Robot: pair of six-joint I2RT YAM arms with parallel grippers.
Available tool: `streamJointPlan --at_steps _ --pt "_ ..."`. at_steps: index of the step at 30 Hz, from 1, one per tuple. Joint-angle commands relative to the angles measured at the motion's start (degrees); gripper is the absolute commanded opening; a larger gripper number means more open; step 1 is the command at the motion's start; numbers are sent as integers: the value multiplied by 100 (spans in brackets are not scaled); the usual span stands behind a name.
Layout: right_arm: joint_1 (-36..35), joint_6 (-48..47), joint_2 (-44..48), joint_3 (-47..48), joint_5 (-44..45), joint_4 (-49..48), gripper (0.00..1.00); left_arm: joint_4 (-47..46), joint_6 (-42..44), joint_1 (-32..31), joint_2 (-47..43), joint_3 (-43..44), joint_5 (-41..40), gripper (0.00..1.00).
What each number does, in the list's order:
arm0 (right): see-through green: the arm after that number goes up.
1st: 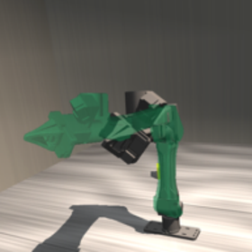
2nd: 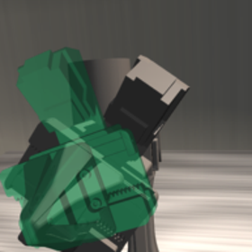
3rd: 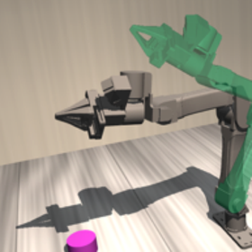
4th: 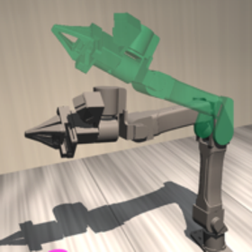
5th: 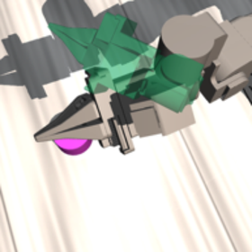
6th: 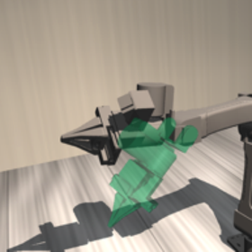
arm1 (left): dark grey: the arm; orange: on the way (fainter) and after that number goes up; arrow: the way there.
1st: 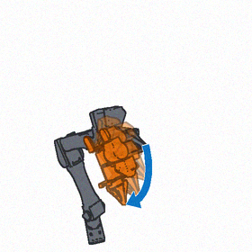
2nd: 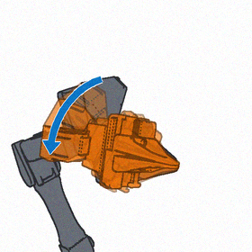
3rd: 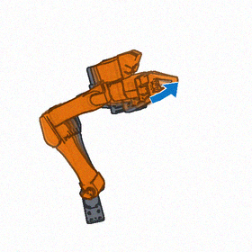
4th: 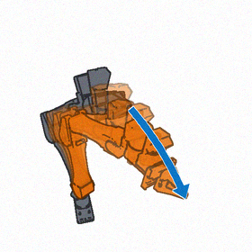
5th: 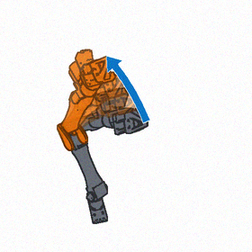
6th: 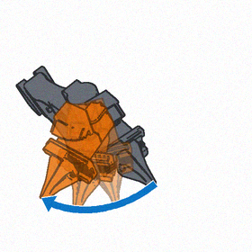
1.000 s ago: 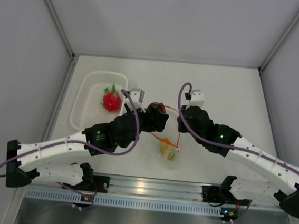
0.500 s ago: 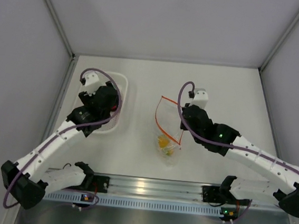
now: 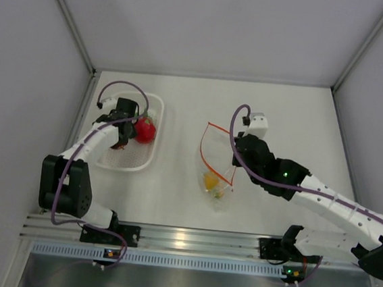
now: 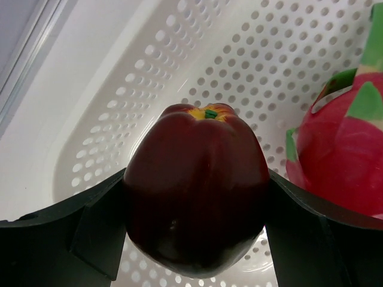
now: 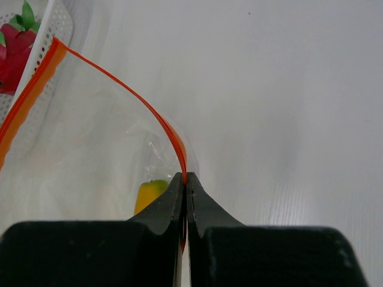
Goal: Open the zip-top bag and remove the fake food
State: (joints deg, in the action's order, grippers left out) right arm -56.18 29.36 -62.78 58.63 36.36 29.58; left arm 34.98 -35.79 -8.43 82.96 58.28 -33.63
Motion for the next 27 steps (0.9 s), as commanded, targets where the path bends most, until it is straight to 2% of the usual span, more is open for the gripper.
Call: streamJointPlan --at_steps 1,2,5,11,18,22,27 --pt "-7 -98 47 280 -23 -58 0 44 99 122 124 280 216 58" --pt "2 -98 21 289 -67 -84 0 44 73 148 133 272 155 75" --pt "-7 -71 -23 316 -225 -93 0 52 28 148 10 280 198 99" --pt "-7 60 -67 395 -349 -93 0 70 204 148 -543 429 453 99" --pt "-15 166 -76 447 -358 -23 0 53 187 -36 -1509 517 2052 98" --pt "-15 210 -59 447 -331 -5 0 53 -50 -745 -1932 561 2588 97" --pt "-15 298 -58 465 -366 4 0 -17 -481 -2134 -2284 912 2414 94"
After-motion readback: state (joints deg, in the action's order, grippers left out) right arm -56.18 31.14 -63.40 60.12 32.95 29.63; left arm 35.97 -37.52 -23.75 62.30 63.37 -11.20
